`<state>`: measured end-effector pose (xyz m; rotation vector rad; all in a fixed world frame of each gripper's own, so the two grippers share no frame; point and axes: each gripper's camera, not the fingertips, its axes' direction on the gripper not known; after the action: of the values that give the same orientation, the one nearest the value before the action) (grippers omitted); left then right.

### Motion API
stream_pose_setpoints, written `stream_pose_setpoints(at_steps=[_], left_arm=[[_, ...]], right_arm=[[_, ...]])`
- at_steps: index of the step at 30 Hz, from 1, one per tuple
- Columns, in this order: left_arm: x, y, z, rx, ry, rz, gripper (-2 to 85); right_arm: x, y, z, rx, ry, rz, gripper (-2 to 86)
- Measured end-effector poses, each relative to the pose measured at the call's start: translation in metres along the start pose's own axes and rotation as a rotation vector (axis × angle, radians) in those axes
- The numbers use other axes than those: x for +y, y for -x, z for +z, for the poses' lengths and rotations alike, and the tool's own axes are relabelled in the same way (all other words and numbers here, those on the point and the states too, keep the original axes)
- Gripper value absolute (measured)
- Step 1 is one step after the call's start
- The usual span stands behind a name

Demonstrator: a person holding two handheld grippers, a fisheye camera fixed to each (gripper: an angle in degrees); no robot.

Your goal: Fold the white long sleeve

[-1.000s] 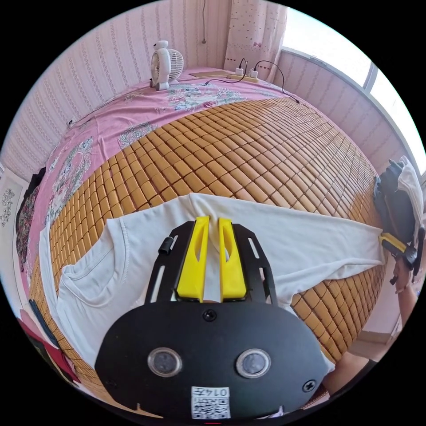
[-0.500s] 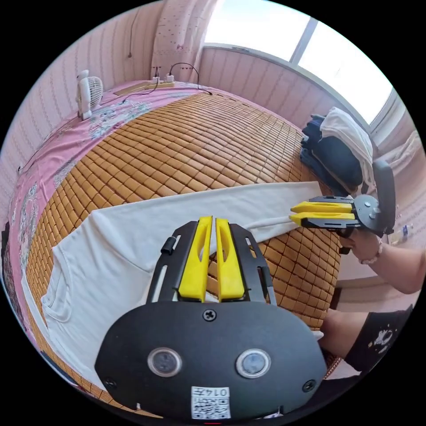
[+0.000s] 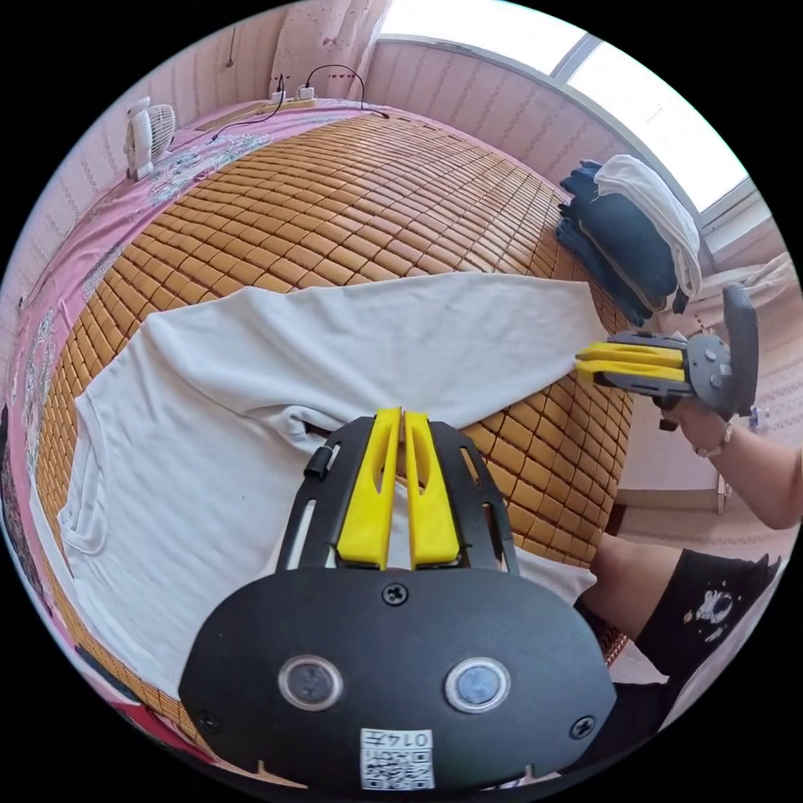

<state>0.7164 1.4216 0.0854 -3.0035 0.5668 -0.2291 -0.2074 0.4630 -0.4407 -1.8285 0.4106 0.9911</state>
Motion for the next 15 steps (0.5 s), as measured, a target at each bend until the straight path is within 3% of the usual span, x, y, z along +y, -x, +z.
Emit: stream_pose_setpoints(at_steps=[7, 10, 11, 15], left_arm=[[-0.012, 0.02, -0.027, -0.064, -0.151, -0.102, -0.3], [-0.018, 0.053, -0.03, -0.137, -0.16, -0.201, -0.3], [-0.019, 0.065, -0.031, -0.167, -0.167, -0.235, -0.4], [-0.019, 0.087, -0.014, -0.174, -0.122, -0.28, -0.9]], right_arm=[[-0.001, -0.068, -0.006, 0.287, -0.095, 0.408, 6.3], [-0.003, -0.073, 0.018, 0.295, 0.004, 0.371, 4.8], [-0.001, -0.065, 0.014, 0.315, -0.042, 0.306, 2.9], [-0.005, -0.049, 0.025, 0.548, 0.051, 0.167, 1.2]])
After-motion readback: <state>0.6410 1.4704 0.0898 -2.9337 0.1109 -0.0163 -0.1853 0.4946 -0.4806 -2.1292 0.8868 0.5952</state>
